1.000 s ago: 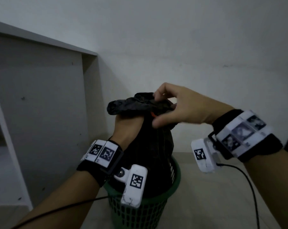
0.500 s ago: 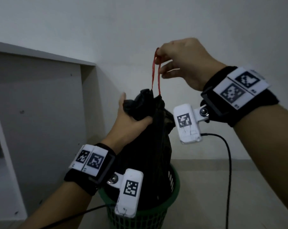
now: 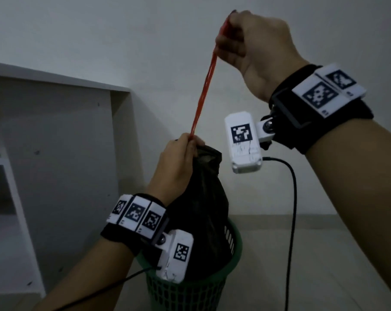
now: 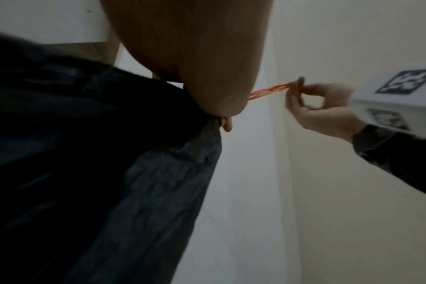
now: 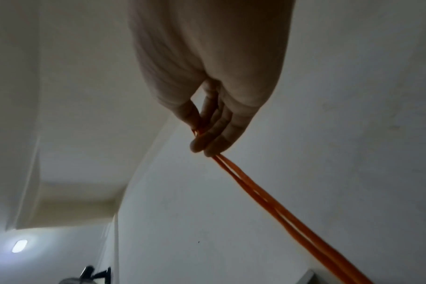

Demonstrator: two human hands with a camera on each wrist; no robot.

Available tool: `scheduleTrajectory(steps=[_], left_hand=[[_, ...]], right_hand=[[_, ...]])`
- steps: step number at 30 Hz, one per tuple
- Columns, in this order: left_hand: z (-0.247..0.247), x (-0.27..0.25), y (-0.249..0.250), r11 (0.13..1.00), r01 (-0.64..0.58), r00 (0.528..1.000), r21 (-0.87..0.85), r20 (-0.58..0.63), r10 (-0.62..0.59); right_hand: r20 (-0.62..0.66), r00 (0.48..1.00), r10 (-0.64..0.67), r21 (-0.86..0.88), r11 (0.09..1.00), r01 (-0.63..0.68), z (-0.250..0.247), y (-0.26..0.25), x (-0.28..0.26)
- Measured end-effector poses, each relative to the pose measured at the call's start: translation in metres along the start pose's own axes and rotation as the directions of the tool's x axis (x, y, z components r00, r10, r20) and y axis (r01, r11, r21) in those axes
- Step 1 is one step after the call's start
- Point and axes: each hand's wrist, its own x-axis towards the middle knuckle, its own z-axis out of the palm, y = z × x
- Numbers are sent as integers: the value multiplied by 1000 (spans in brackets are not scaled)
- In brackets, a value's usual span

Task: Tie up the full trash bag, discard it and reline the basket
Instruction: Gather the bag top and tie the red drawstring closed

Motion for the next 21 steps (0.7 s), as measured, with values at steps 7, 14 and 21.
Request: scheduleTrajectory(steps=[7, 14, 21], left_hand=[[-3, 1, -9, 999, -27, 999, -21, -25, 27], [3, -4, -23, 997, -59, 998, -43, -18, 58], [-5, -10, -30, 869, 243, 939, -430, -120, -322]], right_hand=[[396, 814, 425, -416, 873, -254, -7, 39, -22], [277, 862, 424, -129, 906, -403, 16, 45, -14], [386, 872, 301, 42, 939, -343, 1, 35, -5]])
